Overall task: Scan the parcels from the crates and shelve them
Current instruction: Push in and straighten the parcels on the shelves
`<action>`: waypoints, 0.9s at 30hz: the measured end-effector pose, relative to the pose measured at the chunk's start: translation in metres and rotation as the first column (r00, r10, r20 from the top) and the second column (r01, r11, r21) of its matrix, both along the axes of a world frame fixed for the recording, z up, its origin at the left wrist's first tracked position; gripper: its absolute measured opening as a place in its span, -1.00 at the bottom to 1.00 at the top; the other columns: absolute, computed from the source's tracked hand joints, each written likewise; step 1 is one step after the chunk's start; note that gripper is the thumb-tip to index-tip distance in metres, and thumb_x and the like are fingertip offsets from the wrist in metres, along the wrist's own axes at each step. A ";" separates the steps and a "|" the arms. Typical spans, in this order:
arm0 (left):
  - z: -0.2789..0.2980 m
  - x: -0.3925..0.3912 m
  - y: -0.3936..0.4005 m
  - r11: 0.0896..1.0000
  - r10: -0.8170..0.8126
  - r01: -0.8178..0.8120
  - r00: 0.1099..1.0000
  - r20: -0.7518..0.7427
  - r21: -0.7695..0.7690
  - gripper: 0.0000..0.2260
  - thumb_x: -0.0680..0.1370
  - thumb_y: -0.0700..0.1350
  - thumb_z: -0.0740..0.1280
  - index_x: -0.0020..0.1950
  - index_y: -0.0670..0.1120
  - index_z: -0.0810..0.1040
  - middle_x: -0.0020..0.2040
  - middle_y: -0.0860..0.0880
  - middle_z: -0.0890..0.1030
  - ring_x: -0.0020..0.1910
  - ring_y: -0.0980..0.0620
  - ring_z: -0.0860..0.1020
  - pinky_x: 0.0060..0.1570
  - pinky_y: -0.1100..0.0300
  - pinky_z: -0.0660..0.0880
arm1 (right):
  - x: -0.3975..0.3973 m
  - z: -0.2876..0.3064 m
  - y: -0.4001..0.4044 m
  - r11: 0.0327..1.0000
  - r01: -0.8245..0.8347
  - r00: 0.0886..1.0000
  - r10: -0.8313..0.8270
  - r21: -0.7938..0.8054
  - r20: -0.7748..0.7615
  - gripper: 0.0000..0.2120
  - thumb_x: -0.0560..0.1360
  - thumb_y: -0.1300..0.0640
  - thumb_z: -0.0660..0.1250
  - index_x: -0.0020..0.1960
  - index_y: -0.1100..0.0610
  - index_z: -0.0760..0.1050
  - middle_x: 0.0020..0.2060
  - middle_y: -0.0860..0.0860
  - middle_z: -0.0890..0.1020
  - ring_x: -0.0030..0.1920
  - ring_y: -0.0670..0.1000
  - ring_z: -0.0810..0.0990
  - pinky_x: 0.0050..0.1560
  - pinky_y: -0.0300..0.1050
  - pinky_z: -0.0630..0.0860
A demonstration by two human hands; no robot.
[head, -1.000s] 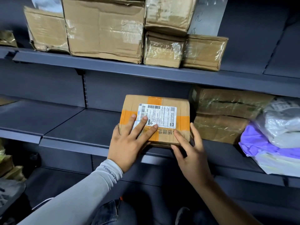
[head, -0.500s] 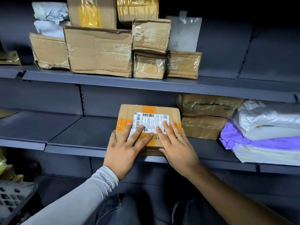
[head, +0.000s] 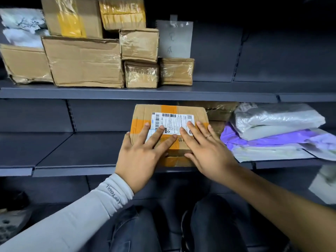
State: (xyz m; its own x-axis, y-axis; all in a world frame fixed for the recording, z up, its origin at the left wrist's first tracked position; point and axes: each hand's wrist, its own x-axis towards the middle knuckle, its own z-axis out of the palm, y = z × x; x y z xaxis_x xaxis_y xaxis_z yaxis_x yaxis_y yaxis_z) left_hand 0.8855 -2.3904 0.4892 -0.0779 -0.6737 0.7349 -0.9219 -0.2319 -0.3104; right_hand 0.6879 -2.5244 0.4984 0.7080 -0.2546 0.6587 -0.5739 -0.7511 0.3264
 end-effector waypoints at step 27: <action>0.171 -0.057 -0.034 0.988 -0.157 0.157 0.985 0.065 0.015 -0.57 0.70 0.22 0.11 0.59 0.29 0.24 0.61 0.05 0.35 0.58 -0.19 0.31 0.20 -0.25 0.46 | -0.078 0.163 0.024 0.947 0.307 0.951 -0.302 0.096 -0.060 -0.29 0.66 -0.15 0.19 0.70 0.05 0.03 0.66 0.13 0.15 0.64 0.22 0.13 0.64 0.18 0.02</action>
